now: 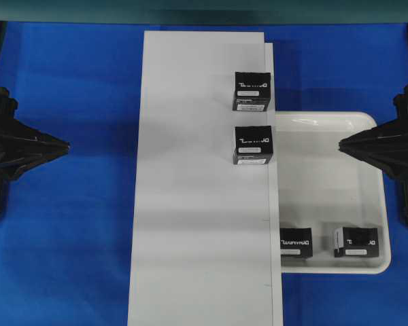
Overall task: Place the box from the white plastic tray onto the white base.
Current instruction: 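Move the right gripper over the white tray toward the lower-left box, then lower the open right gripper around the lower-left DYNAMIXEL box in the tray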
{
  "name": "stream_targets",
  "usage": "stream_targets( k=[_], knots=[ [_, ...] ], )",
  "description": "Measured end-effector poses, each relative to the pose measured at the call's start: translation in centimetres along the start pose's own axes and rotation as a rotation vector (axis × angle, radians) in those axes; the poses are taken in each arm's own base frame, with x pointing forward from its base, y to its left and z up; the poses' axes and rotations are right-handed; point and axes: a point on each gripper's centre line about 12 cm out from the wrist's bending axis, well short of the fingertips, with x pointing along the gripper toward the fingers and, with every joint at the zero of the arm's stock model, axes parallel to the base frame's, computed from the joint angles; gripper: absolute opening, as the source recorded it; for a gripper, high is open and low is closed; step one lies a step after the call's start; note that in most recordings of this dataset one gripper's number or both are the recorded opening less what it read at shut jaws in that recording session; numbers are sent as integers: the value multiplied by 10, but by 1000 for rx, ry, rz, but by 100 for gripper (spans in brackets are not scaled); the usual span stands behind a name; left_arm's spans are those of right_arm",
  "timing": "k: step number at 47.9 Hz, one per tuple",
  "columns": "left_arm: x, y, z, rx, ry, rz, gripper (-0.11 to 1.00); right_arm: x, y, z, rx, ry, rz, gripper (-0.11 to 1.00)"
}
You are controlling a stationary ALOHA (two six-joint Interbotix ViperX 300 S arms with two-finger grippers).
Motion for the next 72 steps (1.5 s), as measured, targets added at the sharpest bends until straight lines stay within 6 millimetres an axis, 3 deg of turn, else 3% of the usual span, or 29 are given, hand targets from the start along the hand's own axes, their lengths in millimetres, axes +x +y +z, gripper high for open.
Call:
stream_targets(
  k=[6,11,24,31,57,72],
  knots=[
    [3,0,9,-12,2,0,-1,1,-2,-4,64,41,-13,0],
    [8,0,14,-9,43,-2,-7,4,-3,-8,141,148,-29,-1],
    [18,-6,17,-9,170,-25,-7,16,0,-8,263,405,-44,-1],
    [18,-6,11,-12,226,-28,-7,23,5,-19,330,567,-51,-1],
    [18,-6,13,-13,239,-28,-7,56,53,-53,243,1091,69,0],
    [18,-6,14,-13,238,-28,-7,75,57,-81,184,1294,48,2]
  ],
)
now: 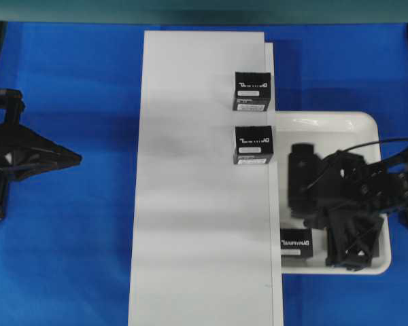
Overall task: Place the box from the white plastic tray onto the white base.
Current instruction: 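Lower the open right gripper around the lower-left DYNAMIXEL box in the tray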
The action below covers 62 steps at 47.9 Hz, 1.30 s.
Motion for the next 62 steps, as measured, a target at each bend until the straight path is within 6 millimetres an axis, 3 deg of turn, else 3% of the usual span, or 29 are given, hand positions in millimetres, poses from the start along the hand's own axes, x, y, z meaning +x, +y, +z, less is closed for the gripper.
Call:
stream_targets(
  k=[8,12,20,25,62],
  knots=[
    [0,0,0,2,0,0,-7,16,-1,-2,13,51,-9,13],
    [0,0,0,0,0,0,-7,19,-1,-3,13,57,-9,32],
    [0,0,0,-6,0,0,-7,27,-4,-9,16,67,-14,81],
    [0,0,0,-28,0,0,-7,33,-4,-11,16,77,-13,98],
    [0,0,0,-55,0,0,-7,71,1,-16,-11,135,-30,100]
  ],
)
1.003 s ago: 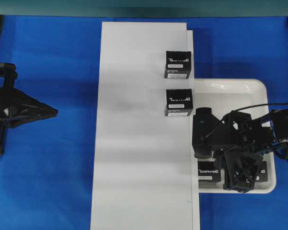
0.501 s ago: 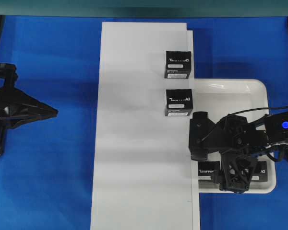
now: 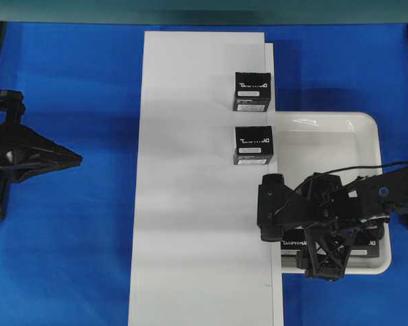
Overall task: Place the box from the white plastic tray onto the white base.
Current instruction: 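Lower the open right gripper around the lower-left DYNAMIXEL box in the tray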
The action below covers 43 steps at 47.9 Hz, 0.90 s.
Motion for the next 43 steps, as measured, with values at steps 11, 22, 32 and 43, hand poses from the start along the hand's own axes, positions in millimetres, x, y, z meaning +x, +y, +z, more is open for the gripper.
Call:
stream_targets(
  k=[11,22,32,43],
  knots=[
    [0,0,0,0,0,0,-7,5,2,-1,-8,11,-2,100],
    [0,0,0,0,0,2,-7,19,2,0,-7,18,-6,100],
    [0,0,0,0,2,0,-7,37,2,-2,-12,42,-15,100],
    [0,0,0,-3,2,0,-7,40,2,-1,-7,36,-14,100]
  ],
)
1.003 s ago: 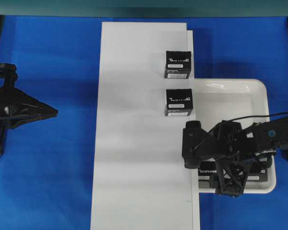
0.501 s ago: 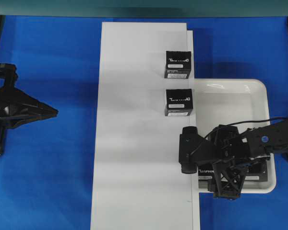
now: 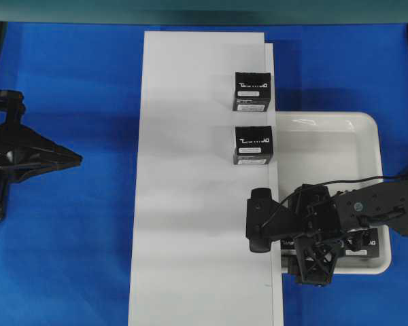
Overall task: Place the box from the white plastic tray onto the white base.
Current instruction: 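Lower the open right gripper around the lower-left DYNAMIXEL box in the tray, then close the right gripper on the box and lift it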
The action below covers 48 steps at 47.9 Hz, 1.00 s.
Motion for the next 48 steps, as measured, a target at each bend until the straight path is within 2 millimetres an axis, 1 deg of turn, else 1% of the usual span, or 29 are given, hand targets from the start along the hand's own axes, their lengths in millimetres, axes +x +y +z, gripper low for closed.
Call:
stream_targets(
  k=[4,7,10,14,15,16,29,33,38,41,48],
  knots=[
    [0,0,0,2,0,0,-7,0,0,0,2,1,-1,99],
    [0,0,0,2,0,0,-7,0,0,-1,2,4,-2,94],
    [0,0,0,0,0,0,-7,-1,0,1,1,3,-1,85],
    [0,0,0,2,0,0,-7,-2,1,2,2,12,-1,64],
    [0,0,0,2,0,0,-7,-3,1,2,2,15,-2,60],
    [0,0,0,2,0,0,-7,-3,1,2,2,17,-2,58],
    [0,0,0,2,2,0,-7,-5,1,0,5,43,-4,58],
    [0,0,0,0,2,0,-7,-10,2,0,9,41,0,58],
    [0,0,0,0,2,0,-7,-26,3,1,14,23,9,58],
    [1,0,-1,0,6,0,-7,-43,3,2,19,7,16,58],
    [3,0,-2,0,12,1,-7,-88,-7,4,52,-23,22,58]
  ],
)
